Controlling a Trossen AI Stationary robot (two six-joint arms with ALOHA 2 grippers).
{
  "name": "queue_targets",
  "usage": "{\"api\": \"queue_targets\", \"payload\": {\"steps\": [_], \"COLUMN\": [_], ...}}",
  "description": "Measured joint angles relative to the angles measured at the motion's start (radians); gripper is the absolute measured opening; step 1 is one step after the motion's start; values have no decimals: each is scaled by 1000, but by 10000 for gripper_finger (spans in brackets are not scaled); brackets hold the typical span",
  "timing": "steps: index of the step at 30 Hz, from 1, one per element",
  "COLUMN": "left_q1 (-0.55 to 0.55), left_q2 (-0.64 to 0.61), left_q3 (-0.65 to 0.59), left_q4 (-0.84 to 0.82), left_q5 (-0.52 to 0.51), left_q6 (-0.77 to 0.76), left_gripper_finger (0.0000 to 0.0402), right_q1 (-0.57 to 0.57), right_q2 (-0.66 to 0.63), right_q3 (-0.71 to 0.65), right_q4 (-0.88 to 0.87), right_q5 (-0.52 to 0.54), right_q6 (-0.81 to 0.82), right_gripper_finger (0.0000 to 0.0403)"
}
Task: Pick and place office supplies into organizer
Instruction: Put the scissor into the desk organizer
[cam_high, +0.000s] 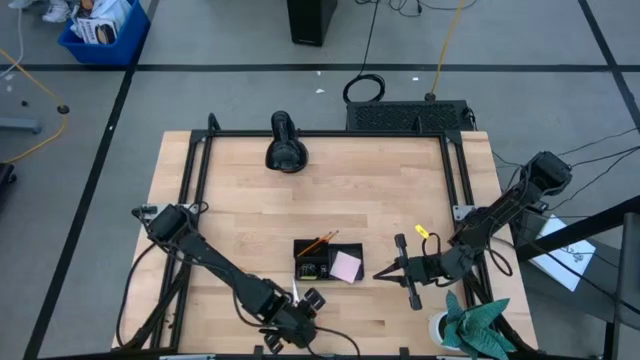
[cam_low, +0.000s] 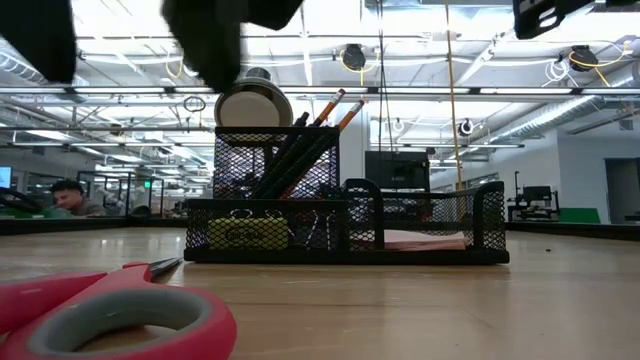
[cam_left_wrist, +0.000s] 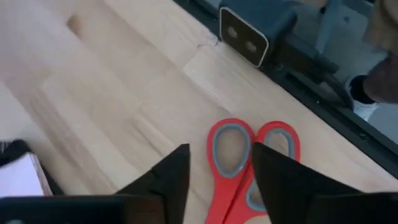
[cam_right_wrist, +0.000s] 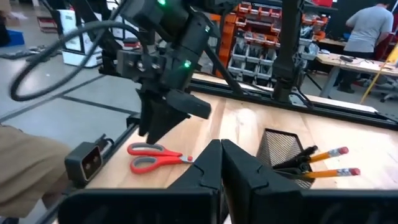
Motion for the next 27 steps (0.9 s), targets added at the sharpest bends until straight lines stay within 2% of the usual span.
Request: {"api": "queue_targets", "payload": {"steps": [4,8,12,21,27], "left_q1": [11,12,9,10,14], "left_q2": [15,49,81,118,174], "left_q3": [1,-1,-1,0,6], "left_q4": [6,8,6,4,8], "left_q5": [33,85,87,98,195], "left_q6": [55,112,162,166,164], "left_gripper_finger": [211,222,214,182,157], "right_q1": [-18,-29,-34,-36,-36], "right_q2": [0,0,0,0,0], "right_q3": [0,0,0,0,0], "right_q4": [-27,-40,-45,-46,-48], "right_q5": [0,-2,-3,-3,-3], "right_q6": [8,11,11,10,10], "right_gripper_finger": [1,1,1,1,1]}}
